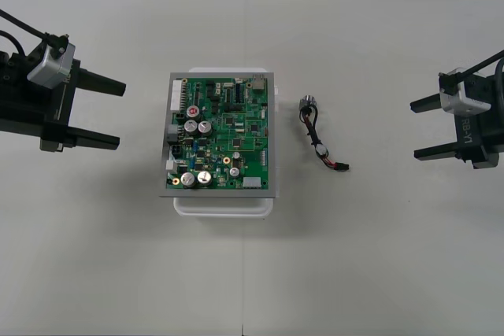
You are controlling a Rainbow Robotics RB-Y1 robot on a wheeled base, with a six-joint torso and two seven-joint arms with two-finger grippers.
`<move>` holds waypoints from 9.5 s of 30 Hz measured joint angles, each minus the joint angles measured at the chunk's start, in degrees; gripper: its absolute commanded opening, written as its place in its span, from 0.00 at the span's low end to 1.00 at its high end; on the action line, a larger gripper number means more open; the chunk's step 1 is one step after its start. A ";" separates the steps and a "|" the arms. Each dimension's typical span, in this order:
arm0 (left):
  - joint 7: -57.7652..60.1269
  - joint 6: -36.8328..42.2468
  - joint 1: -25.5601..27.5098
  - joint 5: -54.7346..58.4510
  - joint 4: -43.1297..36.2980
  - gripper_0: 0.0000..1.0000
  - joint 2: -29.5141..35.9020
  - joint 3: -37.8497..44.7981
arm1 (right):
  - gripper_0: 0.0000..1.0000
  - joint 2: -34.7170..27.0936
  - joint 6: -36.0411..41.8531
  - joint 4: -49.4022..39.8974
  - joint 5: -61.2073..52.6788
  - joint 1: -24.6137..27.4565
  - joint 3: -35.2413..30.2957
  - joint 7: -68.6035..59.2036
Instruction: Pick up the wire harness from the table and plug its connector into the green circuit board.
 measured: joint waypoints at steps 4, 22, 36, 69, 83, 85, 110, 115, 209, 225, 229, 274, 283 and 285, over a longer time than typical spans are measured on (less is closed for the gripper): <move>0.00 0.00 0.00 0.00 0.00 0.83 0.00 0.00 | 0.68 0.00 0.00 0.00 0.00 0.00 0.00 0.00; 0.00 -0.05 0.95 -0.10 1.55 0.83 -2.42 -0.61 | 0.68 0.03 0.00 -0.04 0.00 0.07 0.00 0.00; 0.00 -0.06 0.34 0.76 1.56 0.83 -2.48 -0.62 | 0.68 0.03 0.00 -0.04 0.00 0.08 0.00 0.00; 6.08 -0.07 -13.76 5.72 1.61 0.83 4.79 -6.67 | 0.68 1.57 0.00 -0.24 -0.04 0.35 0.17 0.00; 8.92 -0.08 -21.06 7.29 2.22 0.83 4.79 -13.16 | 0.68 1.99 0.00 -0.74 -0.31 0.36 0.35 -0.02; 8.93 -0.08 -21.97 7.28 2.23 0.83 4.78 -13.57 | 0.68 1.99 0.00 -0.86 -0.31 0.36 0.82 -0.06; 25.55 -0.10 -30.39 -3.42 2.28 0.83 -6.71 -13.74 | 0.68 1.95 0.00 -4.89 11.25 -1.67 10.66 -8.38; 25.55 -0.10 -30.70 -4.92 2.19 0.83 -8.72 -13.74 | 0.68 1.98 0.00 -5.38 13.65 -2.70 12.96 -11.47; 25.55 -0.12 -30.74 -8.25 2.11 0.83 -12.62 -13.74 | 0.67 14.70 0.00 0.77 53.32 -6.81 33.50 -28.15; 25.55 -0.12 -30.74 -8.25 2.11 0.83 -12.62 -13.74 | 0.68 16.18 0.00 1.68 56.50 -6.82 33.60 -28.71; 25.55 -0.12 -30.74 -8.25 2.11 0.83 -12.62 -13.74 | 0.67 16.64 0.00 2.01 56.92 -6.82 33.61 -28.71; 25.55 -0.13 -30.74 -8.26 2.11 0.83 -12.62 -13.74 | 0.68 17.38 -0.02 3.79 56.32 -7.86 34.36 -28.72; 25.55 -0.13 -30.74 -8.26 2.10 0.83 -12.62 -13.74 | 0.68 17.38 -0.07 5.27 55.06 -8.82 34.36 -28.72; 25.55 -0.13 -30.74 -8.26 2.10 0.83 -12.62 -13.74 | 0.41 17.38 -0.08 5.41 54.86 -8.93 34.36 -28.72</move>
